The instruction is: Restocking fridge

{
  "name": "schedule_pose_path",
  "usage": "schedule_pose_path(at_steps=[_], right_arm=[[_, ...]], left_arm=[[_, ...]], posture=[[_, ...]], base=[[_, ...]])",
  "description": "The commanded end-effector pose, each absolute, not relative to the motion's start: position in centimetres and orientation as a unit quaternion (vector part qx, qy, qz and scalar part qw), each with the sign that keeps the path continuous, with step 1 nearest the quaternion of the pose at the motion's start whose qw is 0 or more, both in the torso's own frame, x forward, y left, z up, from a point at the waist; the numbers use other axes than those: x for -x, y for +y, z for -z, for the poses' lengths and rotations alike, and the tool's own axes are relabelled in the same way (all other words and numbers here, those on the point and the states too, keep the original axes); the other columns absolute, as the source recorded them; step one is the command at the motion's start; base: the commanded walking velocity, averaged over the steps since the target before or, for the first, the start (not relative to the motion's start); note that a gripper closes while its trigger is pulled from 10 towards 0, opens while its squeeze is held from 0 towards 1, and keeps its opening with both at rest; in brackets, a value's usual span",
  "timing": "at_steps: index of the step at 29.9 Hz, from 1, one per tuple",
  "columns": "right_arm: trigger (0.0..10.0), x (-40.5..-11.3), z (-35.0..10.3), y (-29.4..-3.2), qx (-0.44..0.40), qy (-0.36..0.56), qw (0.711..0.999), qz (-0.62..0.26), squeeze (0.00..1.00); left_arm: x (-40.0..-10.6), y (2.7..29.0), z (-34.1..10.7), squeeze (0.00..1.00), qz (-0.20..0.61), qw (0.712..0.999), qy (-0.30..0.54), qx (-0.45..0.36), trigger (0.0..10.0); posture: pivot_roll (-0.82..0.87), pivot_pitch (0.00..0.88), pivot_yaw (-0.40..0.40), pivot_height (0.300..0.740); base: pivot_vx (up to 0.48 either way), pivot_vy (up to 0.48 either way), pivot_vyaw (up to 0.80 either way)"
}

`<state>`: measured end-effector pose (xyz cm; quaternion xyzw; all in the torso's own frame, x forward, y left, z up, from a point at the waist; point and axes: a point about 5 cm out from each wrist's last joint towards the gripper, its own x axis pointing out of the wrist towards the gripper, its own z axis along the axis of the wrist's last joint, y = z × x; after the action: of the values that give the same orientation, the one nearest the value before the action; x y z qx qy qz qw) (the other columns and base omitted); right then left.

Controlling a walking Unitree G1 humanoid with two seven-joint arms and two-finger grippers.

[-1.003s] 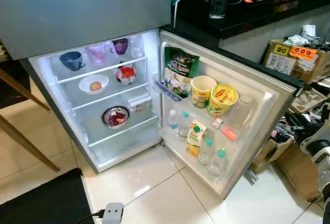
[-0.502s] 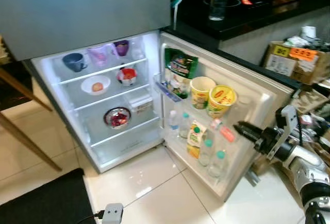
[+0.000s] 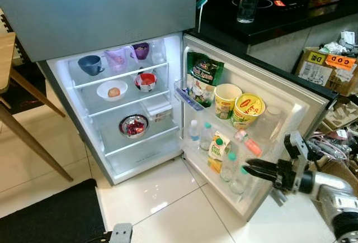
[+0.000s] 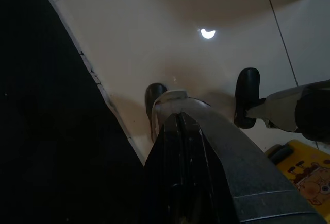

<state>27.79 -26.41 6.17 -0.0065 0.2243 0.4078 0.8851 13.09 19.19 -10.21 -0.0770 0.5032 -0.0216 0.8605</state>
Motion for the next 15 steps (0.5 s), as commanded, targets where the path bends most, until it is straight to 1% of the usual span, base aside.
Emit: schedule_pose_path(at_steps=[1,2,3,4,5,7,8,9,10,11,12,13,14,15], right_arm=[[10.0,-27.3,-5.5,-28.4,0.045,0.268,0.899,-0.344,0.0],[10.0,-27.2,-5.5,-29.7,0.066,0.288,0.907,-0.299,0.0],[10.0,-27.2,-5.5,-29.7,0.066,0.288,0.907,-0.299,0.0],[10.0,-27.2,-5.7,-30.8,0.084,0.297,0.915,-0.26,0.0],[10.0,-27.5,-6.3,-32.2,0.099,0.297,0.928,-0.201,0.0],[10.0,-28.0,-7.5,-34.3,0.123,0.287,0.945,-0.097,0.0],[10.0,-28.0,-7.5,-34.3,0.123,0.287,0.945,-0.097,0.0],[10.0,-28.2,-7.9,-35.0,0.129,0.282,0.948,-0.065,0.0],[10.0,-28.2,-7.9,-35.0,0.129,0.282,0.948,-0.065,0.0],[10.0,-28.4,-8.4,-35.5,0.137,0.274,0.951,-0.034,0.0],[10.0,-28.4,-8.4,-35.5,0.137,0.274,0.951,-0.034,0.0],[10.0,-29.4,-10.1,-36.1,0.15,0.227,0.962,0.027,0.0],[10.0,-29.9,-10.8,-36.4,0.155,0.205,0.965,0.054,0.0],[10.0,-29.9,-10.8,-36.4,0.155,0.205,0.965,0.054,0.0]], left_arm=[[-12.4,19.8,10.4,0.0,0.015,0.856,0.512,0.072,10.0],[-12.2,19.9,10.4,0.0,0.015,0.855,0.513,0.071,10.0],[-12.2,19.9,10.4,0.0,0.015,0.855,0.513,0.071,10.0],[-12.0,20.0,10.4,0.0,0.015,0.854,0.515,0.07,10.0],[-11.7,20.2,10.5,0.0,0.015,0.852,0.518,0.068,10.0],[-11.0,20.6,10.6,0.0,0.016,0.85,0.523,0.064,10.0],[-11.0,20.6,10.6,0.0,0.016,0.85,0.523,0.064,10.0],[-10.7,20.8,10.6,0.0,0.016,0.849,0.525,0.063,10.0],[-10.7,20.8,10.6,0.0,0.016,0.849,0.525,0.063,10.0],[-10.5,21.0,10.7,0.0,0.016,0.848,0.526,0.062,10.0],[-10.5,21.0,10.7,0.0,0.016,0.848,0.526,0.062,10.0],[-9.7,21.6,10.7,0.0,0.017,0.847,0.528,0.059,10.0],[-9.5,21.9,10.7,0.0,0.017,0.847,0.529,0.057,10.0],[-9.5,21.9,10.7,0.0,0.017,0.847,0.529,0.057,10.0]], posture=[[-0.07,0.0,0.007,0.74],[-0.07,0.0,0.007,0.74],[-0.07,0.0,0.007,0.74],[-0.07,0.0,0.011,0.74],[-0.07,0.002,0.014,0.74],[-0.06,0.029,0.018,0.74],[-0.06,0.029,0.018,0.74],[-0.06,0.04,0.021,0.74],[-0.06,0.04,0.021,0.74],[-0.05,0.056,0.023,0.74],[-0.05,0.056,0.023,0.74],[-0.04,0.099,0.031,0.74],[-0.04,0.103,0.033,0.74],[-0.04,0.103,0.033,0.74]], base=[[0.0,0.0,0.0],[0.0,0.0,0.0],[0.0,0.0,0.0],[0.0,0.0,0.0],[0.0,0.0,0.0],[0.0,0.0,0.0],[0.0,0.0,0.0],[0.0,0.0,0.0],[0.0,0.0,0.0],[0.0,0.0,0.0],[0.0,0.0,0.0],[0.0,0.0,0.0],[0.0,0.0,0.0],[0.0,0.0,0.0]])
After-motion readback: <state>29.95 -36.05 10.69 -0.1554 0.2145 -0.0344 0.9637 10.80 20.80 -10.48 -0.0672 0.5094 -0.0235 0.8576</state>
